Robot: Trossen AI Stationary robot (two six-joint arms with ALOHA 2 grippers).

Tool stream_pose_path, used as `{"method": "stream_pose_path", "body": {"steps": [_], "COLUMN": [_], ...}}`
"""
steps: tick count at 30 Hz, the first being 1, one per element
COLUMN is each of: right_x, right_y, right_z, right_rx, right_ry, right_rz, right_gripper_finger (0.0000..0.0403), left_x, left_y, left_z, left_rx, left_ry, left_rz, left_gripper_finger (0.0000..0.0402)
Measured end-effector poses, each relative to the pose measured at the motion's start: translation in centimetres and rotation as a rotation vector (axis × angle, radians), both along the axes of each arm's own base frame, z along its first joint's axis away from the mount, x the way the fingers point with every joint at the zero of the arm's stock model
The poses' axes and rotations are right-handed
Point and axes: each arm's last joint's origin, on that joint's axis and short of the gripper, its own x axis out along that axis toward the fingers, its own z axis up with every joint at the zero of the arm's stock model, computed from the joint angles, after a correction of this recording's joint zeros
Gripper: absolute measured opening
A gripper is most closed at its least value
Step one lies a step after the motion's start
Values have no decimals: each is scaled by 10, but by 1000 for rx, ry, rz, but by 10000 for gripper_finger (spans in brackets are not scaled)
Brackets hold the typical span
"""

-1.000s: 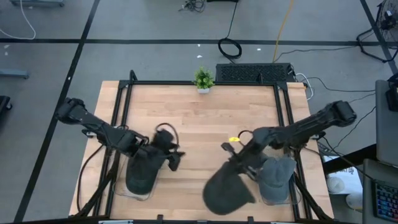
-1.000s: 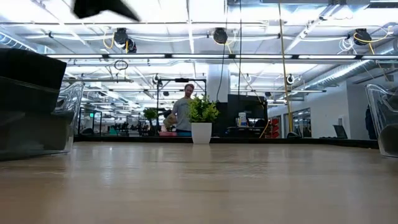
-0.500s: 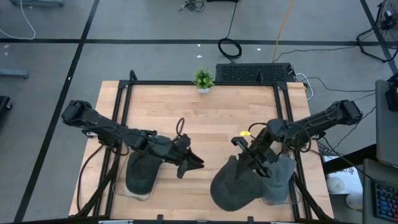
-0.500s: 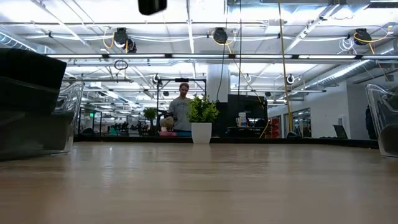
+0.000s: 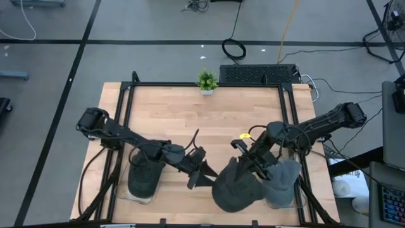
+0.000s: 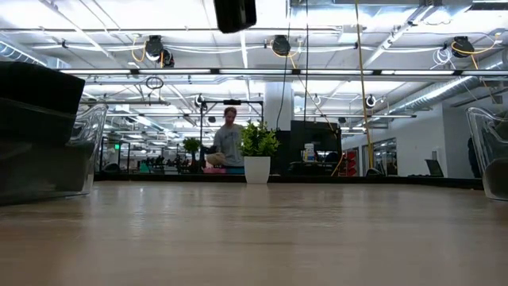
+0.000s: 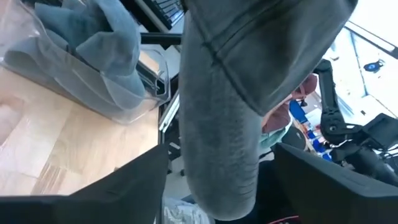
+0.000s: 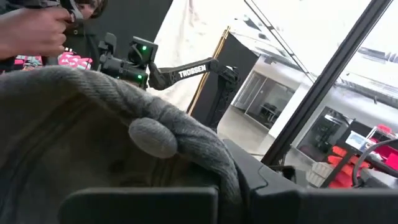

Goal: Pick & Place hat
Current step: Put the black cap into the left transparent bin

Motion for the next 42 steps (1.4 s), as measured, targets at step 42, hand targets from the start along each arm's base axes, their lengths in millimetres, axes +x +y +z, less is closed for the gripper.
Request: {"method": "stream_pose_path", "body": {"steps": [42], "right_x": [26], "right_y": [-11], "right_z": [-19], "right_rx": [26], "right_ry": [25], "right_rz": [-131], "right_gripper_finger": [0], "left_x": [1], "left_y": [-4], "left_z": [0], "left_rx": [13], "left_ry": [-41], "left_rz": [-106], "left_gripper_finger": [196]}}
